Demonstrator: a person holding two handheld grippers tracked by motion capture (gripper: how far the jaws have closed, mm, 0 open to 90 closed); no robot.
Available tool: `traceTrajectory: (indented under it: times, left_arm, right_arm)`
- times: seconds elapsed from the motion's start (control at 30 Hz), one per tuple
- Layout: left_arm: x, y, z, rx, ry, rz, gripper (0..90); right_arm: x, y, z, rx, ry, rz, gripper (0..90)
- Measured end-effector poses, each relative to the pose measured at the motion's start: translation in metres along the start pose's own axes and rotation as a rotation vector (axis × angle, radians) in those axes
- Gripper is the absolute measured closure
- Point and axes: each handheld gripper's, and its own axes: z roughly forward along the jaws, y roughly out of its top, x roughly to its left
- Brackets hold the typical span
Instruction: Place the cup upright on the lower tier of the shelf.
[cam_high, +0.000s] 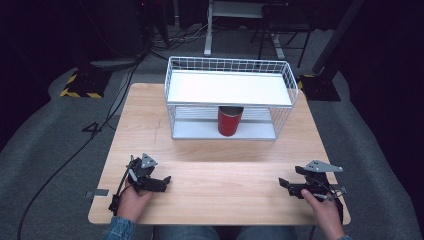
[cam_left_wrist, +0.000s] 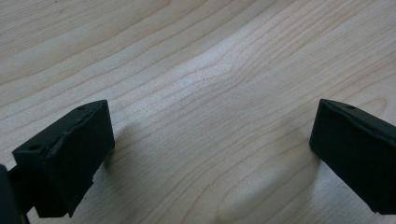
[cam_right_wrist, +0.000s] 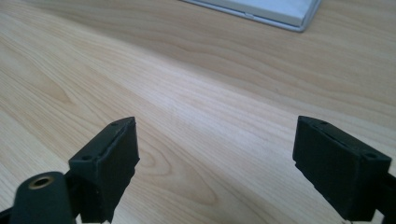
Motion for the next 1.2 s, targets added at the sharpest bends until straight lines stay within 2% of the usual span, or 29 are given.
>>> traceTrajectory:
  times: [0.3,0.43,0.67,0.73,0.83,1.2]
  left_arm:
    - [0.000,0.002,0.001,0.003,0.001,0.010,0.3]
    - [0.000,0.002,0.001,0.002,0.001,0.011,0.3]
    - [0.000,0.002,0.001,0.003,0.001,0.010,0.3]
    - [0.000,0.002,0.001,0.003,0.000,0.010,0.3]
    - [0.000,0.001,0.001,0.003,0.000,0.010,0.3]
    - [0.000,0.001,0.001,0.002,0.000,0.010,0.3]
  right_arm:
    - [-0.011,-0.025,0.006,0.000,-0.033,0.016,14.5]
    - [-0.013,-0.030,0.010,0.024,-0.043,0.006,14.6]
    - [-0.013,-0.033,0.014,0.042,-0.055,-0.012,14.7]
    - [-0.012,-0.033,0.015,0.049,-0.074,-0.037,14.3]
    - [-0.012,-0.034,0.015,0.046,-0.071,-0.050,13.5]
    - [-0.012,-0.033,0.015,0.050,-0.066,-0.048,12.2]
